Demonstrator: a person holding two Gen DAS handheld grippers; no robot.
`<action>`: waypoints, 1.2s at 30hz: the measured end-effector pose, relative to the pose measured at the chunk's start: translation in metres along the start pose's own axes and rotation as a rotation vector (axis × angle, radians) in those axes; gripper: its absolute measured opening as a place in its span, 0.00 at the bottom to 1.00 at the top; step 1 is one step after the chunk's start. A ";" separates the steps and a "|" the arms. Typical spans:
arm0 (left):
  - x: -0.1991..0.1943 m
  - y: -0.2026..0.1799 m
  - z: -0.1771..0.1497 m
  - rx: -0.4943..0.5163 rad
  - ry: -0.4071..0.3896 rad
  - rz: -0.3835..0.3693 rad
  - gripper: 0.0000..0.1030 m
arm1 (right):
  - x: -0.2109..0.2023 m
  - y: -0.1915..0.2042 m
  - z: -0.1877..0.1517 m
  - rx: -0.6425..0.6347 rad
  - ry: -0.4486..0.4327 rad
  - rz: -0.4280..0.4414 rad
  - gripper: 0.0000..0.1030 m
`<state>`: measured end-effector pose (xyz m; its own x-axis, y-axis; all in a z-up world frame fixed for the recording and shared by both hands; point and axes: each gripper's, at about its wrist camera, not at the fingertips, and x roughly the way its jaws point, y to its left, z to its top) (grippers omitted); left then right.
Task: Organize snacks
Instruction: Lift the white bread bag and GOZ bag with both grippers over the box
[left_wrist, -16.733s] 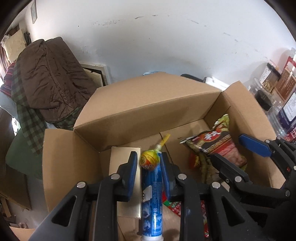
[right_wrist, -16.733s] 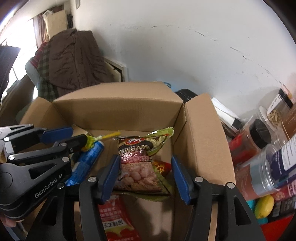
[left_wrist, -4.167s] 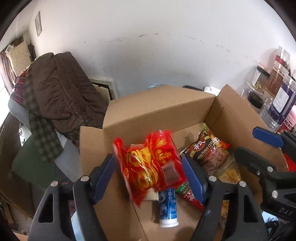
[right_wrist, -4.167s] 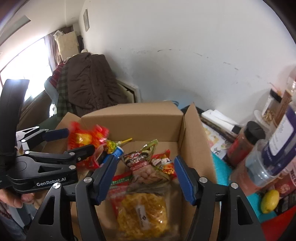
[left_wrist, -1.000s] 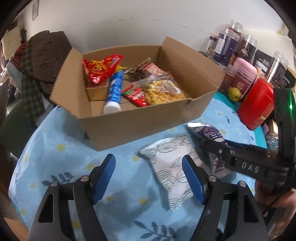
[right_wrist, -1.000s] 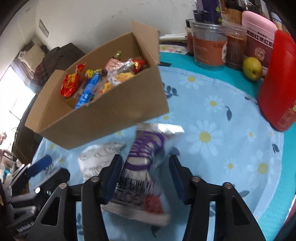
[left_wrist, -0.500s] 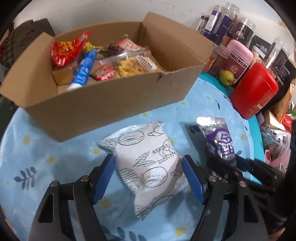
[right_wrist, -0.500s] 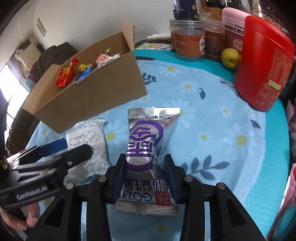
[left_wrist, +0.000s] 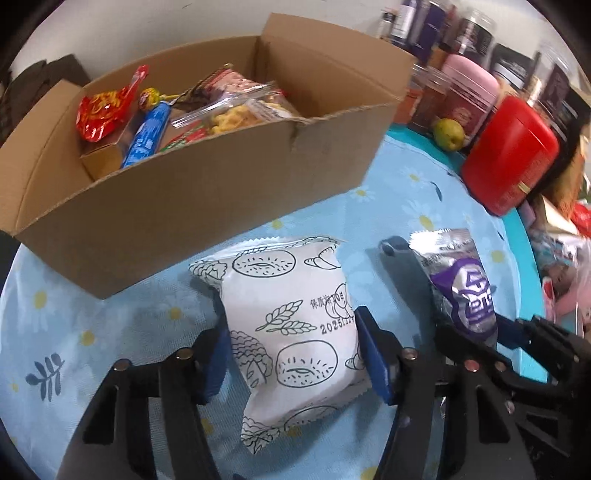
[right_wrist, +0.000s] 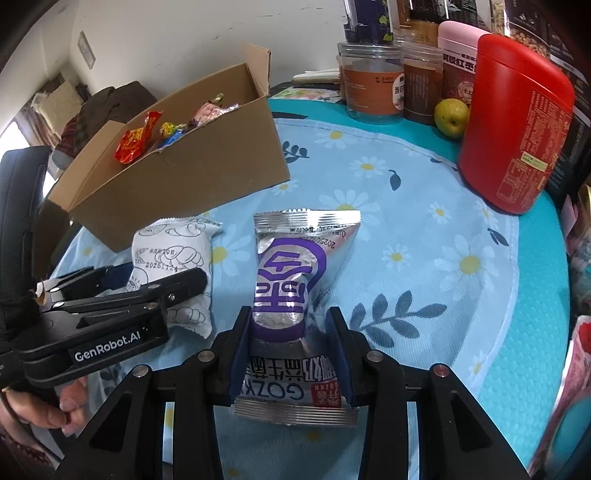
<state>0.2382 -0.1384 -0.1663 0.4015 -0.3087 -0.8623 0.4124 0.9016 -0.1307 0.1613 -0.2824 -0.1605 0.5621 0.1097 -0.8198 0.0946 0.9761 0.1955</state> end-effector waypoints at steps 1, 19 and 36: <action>-0.001 -0.001 -0.001 0.004 0.003 -0.008 0.59 | -0.001 0.000 -0.001 0.001 0.000 -0.002 0.37; -0.048 -0.017 -0.085 0.106 0.049 -0.067 0.58 | -0.044 0.021 -0.070 -0.010 0.014 0.002 0.36; -0.055 -0.028 -0.111 0.150 0.088 -0.053 0.67 | -0.063 0.035 -0.108 -0.040 0.053 0.038 0.38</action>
<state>0.1137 -0.1134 -0.1695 0.3062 -0.3207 -0.8963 0.5513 0.8273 -0.1077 0.0404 -0.2353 -0.1602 0.5203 0.1551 -0.8398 0.0411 0.9777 0.2061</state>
